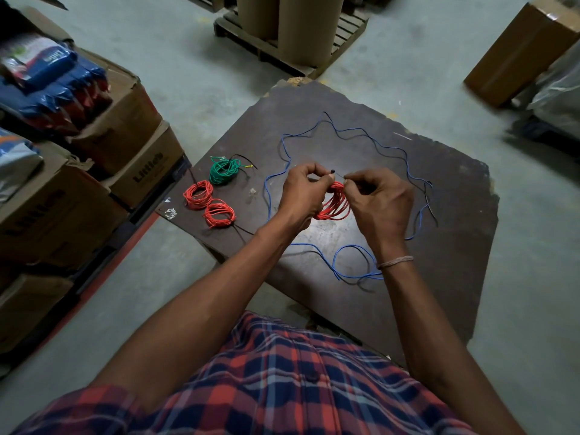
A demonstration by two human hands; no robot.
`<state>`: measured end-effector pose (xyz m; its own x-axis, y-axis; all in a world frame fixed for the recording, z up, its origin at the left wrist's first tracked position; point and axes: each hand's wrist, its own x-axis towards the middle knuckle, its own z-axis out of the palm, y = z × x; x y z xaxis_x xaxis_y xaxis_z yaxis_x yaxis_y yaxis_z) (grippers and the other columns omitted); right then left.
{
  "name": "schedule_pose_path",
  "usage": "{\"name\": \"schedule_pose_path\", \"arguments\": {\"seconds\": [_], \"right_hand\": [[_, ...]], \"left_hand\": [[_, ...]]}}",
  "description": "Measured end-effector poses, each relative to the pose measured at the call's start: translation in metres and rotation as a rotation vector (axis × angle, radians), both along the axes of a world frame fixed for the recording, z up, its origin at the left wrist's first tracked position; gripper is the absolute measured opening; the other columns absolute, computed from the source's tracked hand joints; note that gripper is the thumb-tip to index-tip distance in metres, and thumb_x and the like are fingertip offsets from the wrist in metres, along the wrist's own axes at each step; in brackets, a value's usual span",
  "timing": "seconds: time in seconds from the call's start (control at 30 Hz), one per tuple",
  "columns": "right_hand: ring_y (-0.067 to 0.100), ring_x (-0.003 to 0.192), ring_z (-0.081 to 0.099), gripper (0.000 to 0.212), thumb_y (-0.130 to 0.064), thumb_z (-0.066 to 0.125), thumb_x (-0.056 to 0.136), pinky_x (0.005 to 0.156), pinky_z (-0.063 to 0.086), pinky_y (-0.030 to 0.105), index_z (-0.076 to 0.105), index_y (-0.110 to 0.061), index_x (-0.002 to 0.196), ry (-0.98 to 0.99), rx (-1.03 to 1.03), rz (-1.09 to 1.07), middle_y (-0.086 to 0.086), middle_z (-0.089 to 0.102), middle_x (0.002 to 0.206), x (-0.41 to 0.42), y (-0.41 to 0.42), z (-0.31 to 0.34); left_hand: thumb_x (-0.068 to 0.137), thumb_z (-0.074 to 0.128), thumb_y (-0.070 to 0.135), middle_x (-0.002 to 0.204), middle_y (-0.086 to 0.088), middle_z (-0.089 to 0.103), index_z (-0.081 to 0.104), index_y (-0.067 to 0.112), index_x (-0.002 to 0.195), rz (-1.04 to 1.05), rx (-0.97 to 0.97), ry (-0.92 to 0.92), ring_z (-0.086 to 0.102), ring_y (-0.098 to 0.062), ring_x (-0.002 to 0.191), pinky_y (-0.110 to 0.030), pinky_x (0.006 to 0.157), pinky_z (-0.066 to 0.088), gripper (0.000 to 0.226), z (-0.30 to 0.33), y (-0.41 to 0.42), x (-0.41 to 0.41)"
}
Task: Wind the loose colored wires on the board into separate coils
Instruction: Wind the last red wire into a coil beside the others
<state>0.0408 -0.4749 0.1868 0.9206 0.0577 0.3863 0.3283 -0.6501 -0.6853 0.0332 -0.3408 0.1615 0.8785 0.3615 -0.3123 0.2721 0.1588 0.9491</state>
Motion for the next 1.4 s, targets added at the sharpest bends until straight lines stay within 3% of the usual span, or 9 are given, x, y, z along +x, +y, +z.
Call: {"name": "schedule_pose_path", "arguments": {"seconds": [0.33,0.53,0.77,1.03,1.13,1.23,1.3,1.4], "right_hand": [[0.009,0.067,0.068,0.012,-0.024,0.075,0.087,0.064,0.053,0.021,0.081,-0.014,0.086,-0.014,-0.002,-0.020,-0.001,0.075,0.077,0.0012,0.0023,-0.0001],[0.009,0.065,0.066,0.011,-0.025,0.073,0.085,0.062,0.056,0.030,0.081,-0.018,0.082,-0.013,-0.025,-0.043,-0.004,0.074,0.073,0.0036,0.0024,-0.0003],[0.009,0.066,0.067,0.011,-0.024,0.074,0.086,0.063,0.055,0.025,0.081,-0.015,0.084,-0.009,-0.028,-0.030,-0.002,0.074,0.075,0.0011,0.0014,-0.0006],[0.011,0.064,0.066,0.011,-0.024,0.074,0.084,0.063,0.056,0.032,0.080,-0.017,0.080,-0.016,-0.033,-0.062,-0.003,0.074,0.072,0.0008,0.0026,0.0006],[0.011,0.063,0.067,0.011,-0.024,0.073,0.085,0.062,0.057,0.033,0.080,-0.016,0.081,-0.012,-0.037,-0.053,-0.001,0.074,0.072,0.0000,0.0022,-0.0001],[0.010,0.064,0.067,0.013,-0.026,0.072,0.086,0.063,0.058,0.034,0.080,-0.017,0.082,0.002,-0.038,-0.049,-0.002,0.074,0.073,0.0014,0.0017,-0.0019],[0.010,0.064,0.067,0.012,-0.025,0.073,0.086,0.063,0.058,0.032,0.080,-0.016,0.082,0.007,-0.037,-0.046,-0.002,0.074,0.073,0.0014,0.0018,-0.0021],[0.010,0.065,0.067,0.013,-0.024,0.073,0.087,0.063,0.058,0.030,0.080,-0.014,0.083,0.000,-0.039,-0.038,0.000,0.074,0.074,0.0005,0.0021,-0.0012]], "left_hand": [[0.092,0.068,0.014,0.080,-0.009,0.072,0.063,0.020,0.080,-0.017,0.108,-0.034,0.052,0.000,0.040,-0.025,0.054,0.039,0.015,0.0003,-0.0015,0.0014],[0.091,0.070,0.017,0.080,-0.011,0.073,0.065,0.020,0.081,-0.033,0.139,-0.032,0.051,0.000,0.040,-0.025,0.053,0.038,0.012,-0.0007,-0.0020,0.0007],[0.091,0.070,0.017,0.080,-0.010,0.073,0.066,0.019,0.082,-0.017,0.147,-0.022,0.052,0.000,0.040,-0.024,0.054,0.039,0.010,-0.0016,-0.0024,0.0010],[0.091,0.071,0.017,0.077,-0.005,0.072,0.066,0.018,0.082,-0.026,0.173,-0.020,0.054,-0.001,0.044,-0.024,0.053,0.041,0.010,-0.0017,-0.0044,-0.0009],[0.090,0.071,0.019,0.078,-0.003,0.073,0.067,0.019,0.083,-0.023,0.187,-0.016,0.064,-0.007,0.057,-0.031,0.057,0.051,0.009,-0.0014,-0.0047,-0.0008],[0.091,0.071,0.021,0.085,-0.003,0.074,0.069,0.018,0.088,-0.037,0.212,-0.009,0.074,-0.019,0.078,-0.044,0.074,0.063,0.005,-0.0017,-0.0044,-0.0011],[0.091,0.071,0.021,0.085,-0.003,0.075,0.069,0.018,0.088,-0.036,0.215,-0.003,0.074,-0.018,0.078,-0.045,0.075,0.063,0.005,-0.0013,-0.0043,-0.0015],[0.092,0.071,0.021,0.085,-0.003,0.074,0.068,0.020,0.086,-0.032,0.207,0.003,0.072,-0.017,0.071,-0.038,0.066,0.058,0.007,0.0009,-0.0041,-0.0013]]}}
